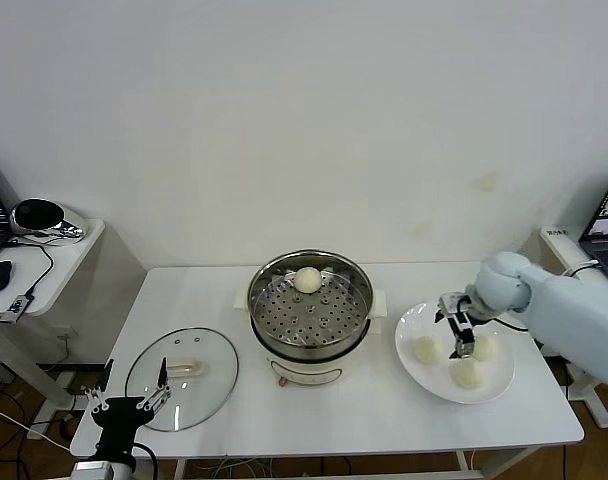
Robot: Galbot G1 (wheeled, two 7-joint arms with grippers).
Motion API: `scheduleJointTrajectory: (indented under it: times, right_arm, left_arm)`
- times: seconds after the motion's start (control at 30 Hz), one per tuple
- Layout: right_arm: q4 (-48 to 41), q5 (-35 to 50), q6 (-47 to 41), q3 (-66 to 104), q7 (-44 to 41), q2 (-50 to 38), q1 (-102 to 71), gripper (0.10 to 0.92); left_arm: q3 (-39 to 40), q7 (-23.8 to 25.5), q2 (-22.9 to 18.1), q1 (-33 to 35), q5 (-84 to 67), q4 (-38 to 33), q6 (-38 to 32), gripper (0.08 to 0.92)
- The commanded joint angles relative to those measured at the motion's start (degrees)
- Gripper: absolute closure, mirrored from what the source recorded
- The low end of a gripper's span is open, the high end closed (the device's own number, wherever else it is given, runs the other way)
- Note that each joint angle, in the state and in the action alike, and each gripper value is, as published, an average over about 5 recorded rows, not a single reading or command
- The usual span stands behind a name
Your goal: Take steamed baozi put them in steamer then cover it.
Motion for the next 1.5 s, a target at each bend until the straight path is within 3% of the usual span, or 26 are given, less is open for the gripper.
scheduleJointTrajectory:
  times: [0.03, 0.3, 0.93, 1.27, 1.5]
  right_arm:
    - [-6.01, -2.77, 0.22, 2.53, 0.79, 5.49, -4.09, 0.203]
    - [-8.43, -4.49, 0.22, 3.13, 0.88, 7.95, -4.47, 0.227]
    - [-7.53, -4.73, 0.39, 3.33, -1.61, 6.42, -3.20, 0.460]
    - [3.58, 7.92, -2.07, -4.98, -3.30, -3.30, 17.07, 0.490]
    - [10.08, 22.44, -5.99, -20.91, -3.18, -0.23, 43.50, 0.474]
  left_arm:
    - [0.02, -0.02, -0.06, -0.02, 0.00, 0.09, -0.10, 0.177]
    - [-0.02, -0.07, -0.26, -0.01, 0.00, 0.36, -0.27, 0.177]
    - [0.01, -0.20, -0.55, -0.20, -0.03, 0.28, -0.30, 0.177]
    - [0.70, -0.09, -0.03, -1.05, 0.00, 0.25, -0.02, 0.177]
    - [1.58, -0.01, 0.65, -2.01, -0.13, 0.81, 0.10, 0.177]
